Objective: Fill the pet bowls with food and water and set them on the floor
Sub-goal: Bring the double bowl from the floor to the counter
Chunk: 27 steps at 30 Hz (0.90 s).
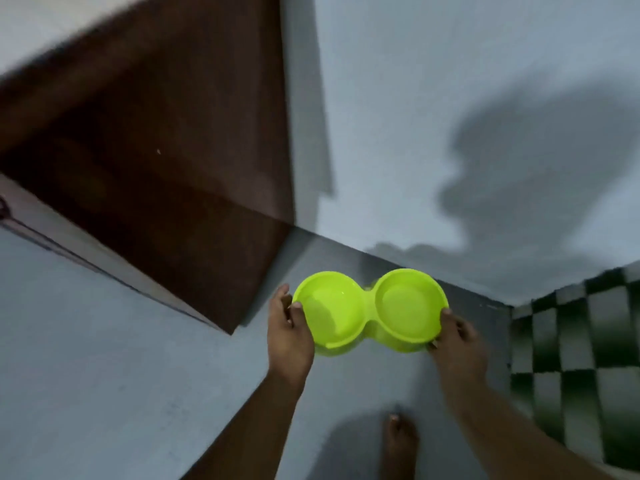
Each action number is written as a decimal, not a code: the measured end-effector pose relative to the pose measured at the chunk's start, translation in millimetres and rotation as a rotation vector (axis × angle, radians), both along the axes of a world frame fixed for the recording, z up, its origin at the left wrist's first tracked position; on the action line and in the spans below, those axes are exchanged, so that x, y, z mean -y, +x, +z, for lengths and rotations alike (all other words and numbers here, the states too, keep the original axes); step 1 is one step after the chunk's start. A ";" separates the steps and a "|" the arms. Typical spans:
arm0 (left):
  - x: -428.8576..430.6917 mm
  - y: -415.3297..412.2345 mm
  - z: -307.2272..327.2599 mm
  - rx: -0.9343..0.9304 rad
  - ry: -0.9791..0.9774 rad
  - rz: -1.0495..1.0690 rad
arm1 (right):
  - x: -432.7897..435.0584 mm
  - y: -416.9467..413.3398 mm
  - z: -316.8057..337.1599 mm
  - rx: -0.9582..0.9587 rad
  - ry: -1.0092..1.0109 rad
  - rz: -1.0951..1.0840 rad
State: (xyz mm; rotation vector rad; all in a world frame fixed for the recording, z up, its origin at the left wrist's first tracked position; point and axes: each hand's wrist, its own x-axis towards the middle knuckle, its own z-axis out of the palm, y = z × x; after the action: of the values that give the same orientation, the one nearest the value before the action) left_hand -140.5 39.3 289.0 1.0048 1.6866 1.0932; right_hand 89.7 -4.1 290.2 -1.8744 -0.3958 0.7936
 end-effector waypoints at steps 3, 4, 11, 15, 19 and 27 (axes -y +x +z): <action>13.2 -10.2 67.1 -0.001 0.083 -0.073 | 34.4 -12.8 69.8 -0.008 0.067 -0.054; 18.9 -11.1 87.9 0.009 0.101 -0.097 | 45.4 -16.1 92.7 -0.012 0.099 -0.084; 65.3 -6.3 198.7 0.057 0.181 -0.248 | 125.7 -22.5 204.9 0.027 0.196 -0.238; 111.5 0.7 247.7 0.061 0.196 -0.302 | 183.1 -19.5 249.2 0.041 0.182 -0.289; 161.4 9.0 293.9 0.093 0.215 -0.365 | 239.7 -9.4 295.4 0.130 0.196 -0.295; 255.6 39.2 350.5 0.208 0.230 -0.511 | 373.3 4.6 359.6 0.163 0.263 -0.428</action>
State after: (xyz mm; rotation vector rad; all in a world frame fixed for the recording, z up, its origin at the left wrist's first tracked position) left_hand -101.3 -216.4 639.4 1.3259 1.0694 1.0148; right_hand 94.3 -377.4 649.9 -1.6957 -0.1772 0.2877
